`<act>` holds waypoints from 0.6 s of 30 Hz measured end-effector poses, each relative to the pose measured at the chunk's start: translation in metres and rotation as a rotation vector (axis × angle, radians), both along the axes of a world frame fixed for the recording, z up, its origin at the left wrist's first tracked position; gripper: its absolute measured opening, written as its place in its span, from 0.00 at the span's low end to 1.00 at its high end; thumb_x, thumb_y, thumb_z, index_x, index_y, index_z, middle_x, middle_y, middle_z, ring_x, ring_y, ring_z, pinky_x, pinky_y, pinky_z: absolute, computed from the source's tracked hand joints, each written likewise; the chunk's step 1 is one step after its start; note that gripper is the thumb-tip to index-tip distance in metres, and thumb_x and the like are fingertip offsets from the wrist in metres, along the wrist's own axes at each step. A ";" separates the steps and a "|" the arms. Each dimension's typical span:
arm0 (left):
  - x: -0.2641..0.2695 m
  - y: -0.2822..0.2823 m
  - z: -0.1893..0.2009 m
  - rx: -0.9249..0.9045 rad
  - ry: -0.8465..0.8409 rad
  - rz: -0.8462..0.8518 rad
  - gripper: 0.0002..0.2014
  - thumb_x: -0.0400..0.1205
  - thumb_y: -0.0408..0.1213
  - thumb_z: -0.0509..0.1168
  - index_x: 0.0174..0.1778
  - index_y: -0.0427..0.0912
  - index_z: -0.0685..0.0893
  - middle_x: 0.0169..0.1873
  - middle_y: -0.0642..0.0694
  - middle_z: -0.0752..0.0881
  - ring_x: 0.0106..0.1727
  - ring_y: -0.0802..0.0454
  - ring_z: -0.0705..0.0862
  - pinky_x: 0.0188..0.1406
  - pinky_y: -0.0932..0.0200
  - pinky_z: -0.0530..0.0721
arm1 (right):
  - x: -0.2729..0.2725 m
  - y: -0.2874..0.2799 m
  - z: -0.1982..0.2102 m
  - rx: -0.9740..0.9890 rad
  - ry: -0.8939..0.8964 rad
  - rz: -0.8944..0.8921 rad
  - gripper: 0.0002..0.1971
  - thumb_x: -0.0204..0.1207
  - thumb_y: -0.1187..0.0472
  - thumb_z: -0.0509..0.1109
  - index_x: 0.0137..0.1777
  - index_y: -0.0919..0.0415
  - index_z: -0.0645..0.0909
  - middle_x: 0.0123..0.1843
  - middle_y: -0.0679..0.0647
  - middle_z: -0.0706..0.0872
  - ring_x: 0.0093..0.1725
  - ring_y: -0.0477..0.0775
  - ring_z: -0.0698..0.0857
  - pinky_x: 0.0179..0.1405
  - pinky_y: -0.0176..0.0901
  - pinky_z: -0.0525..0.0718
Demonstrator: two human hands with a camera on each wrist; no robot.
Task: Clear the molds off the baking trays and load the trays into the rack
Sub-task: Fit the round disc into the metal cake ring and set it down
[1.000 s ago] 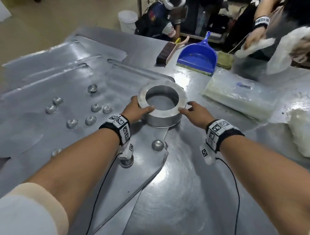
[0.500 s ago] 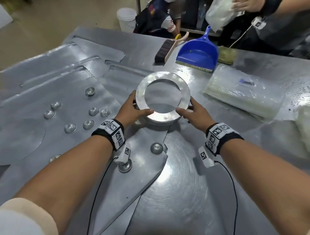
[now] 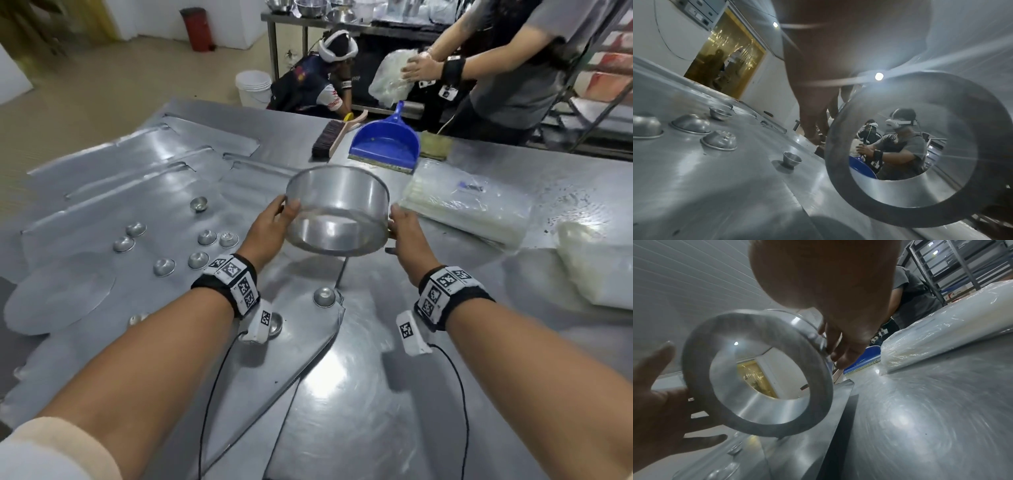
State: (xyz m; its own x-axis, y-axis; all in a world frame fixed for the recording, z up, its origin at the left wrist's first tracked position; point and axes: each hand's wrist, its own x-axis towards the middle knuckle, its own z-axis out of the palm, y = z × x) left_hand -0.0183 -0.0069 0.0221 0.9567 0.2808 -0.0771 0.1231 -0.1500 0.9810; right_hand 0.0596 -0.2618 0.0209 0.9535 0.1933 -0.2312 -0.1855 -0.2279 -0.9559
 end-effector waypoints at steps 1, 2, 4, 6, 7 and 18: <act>-0.004 0.000 0.002 -0.005 -0.008 0.009 0.28 0.76 0.76 0.57 0.64 0.64 0.80 0.56 0.60 0.86 0.61 0.54 0.84 0.64 0.47 0.82 | -0.005 0.002 0.002 0.001 -0.001 -0.004 0.22 0.81 0.28 0.53 0.61 0.41 0.73 0.66 0.49 0.85 0.64 0.50 0.84 0.63 0.56 0.80; -0.007 0.001 0.003 -0.009 -0.010 0.015 0.31 0.75 0.77 0.57 0.64 0.63 0.82 0.57 0.58 0.87 0.61 0.55 0.84 0.66 0.46 0.82 | -0.009 0.004 0.003 -0.001 -0.004 -0.006 0.24 0.82 0.28 0.51 0.65 0.42 0.74 0.68 0.48 0.84 0.64 0.49 0.83 0.62 0.54 0.79; -0.013 0.004 0.001 -0.010 -0.019 0.015 0.32 0.77 0.75 0.57 0.67 0.59 0.83 0.60 0.56 0.88 0.64 0.56 0.84 0.69 0.44 0.82 | -0.016 0.009 0.004 -0.003 -0.021 -0.006 0.27 0.84 0.30 0.50 0.72 0.45 0.75 0.70 0.48 0.83 0.63 0.47 0.82 0.57 0.48 0.77; -0.019 0.006 0.000 0.003 0.000 0.014 0.28 0.81 0.72 0.57 0.66 0.59 0.84 0.59 0.57 0.89 0.63 0.58 0.85 0.69 0.43 0.82 | -0.023 0.016 0.005 -0.002 -0.036 -0.007 0.28 0.86 0.32 0.49 0.74 0.47 0.75 0.69 0.46 0.83 0.62 0.47 0.82 0.54 0.45 0.77; -0.021 0.008 -0.003 0.020 0.016 0.022 0.26 0.81 0.71 0.58 0.65 0.59 0.84 0.58 0.58 0.89 0.62 0.59 0.85 0.69 0.43 0.82 | -0.026 0.018 0.006 -0.002 -0.038 -0.009 0.28 0.86 0.32 0.51 0.75 0.47 0.75 0.67 0.44 0.83 0.63 0.47 0.82 0.56 0.46 0.78; -0.041 0.021 -0.015 0.022 -0.063 0.025 0.26 0.81 0.28 0.71 0.73 0.53 0.76 0.60 0.58 0.84 0.57 0.50 0.88 0.56 0.52 0.89 | -0.041 0.025 0.004 -0.037 -0.155 0.072 0.30 0.82 0.68 0.70 0.80 0.47 0.68 0.65 0.36 0.81 0.48 0.38 0.87 0.49 0.43 0.85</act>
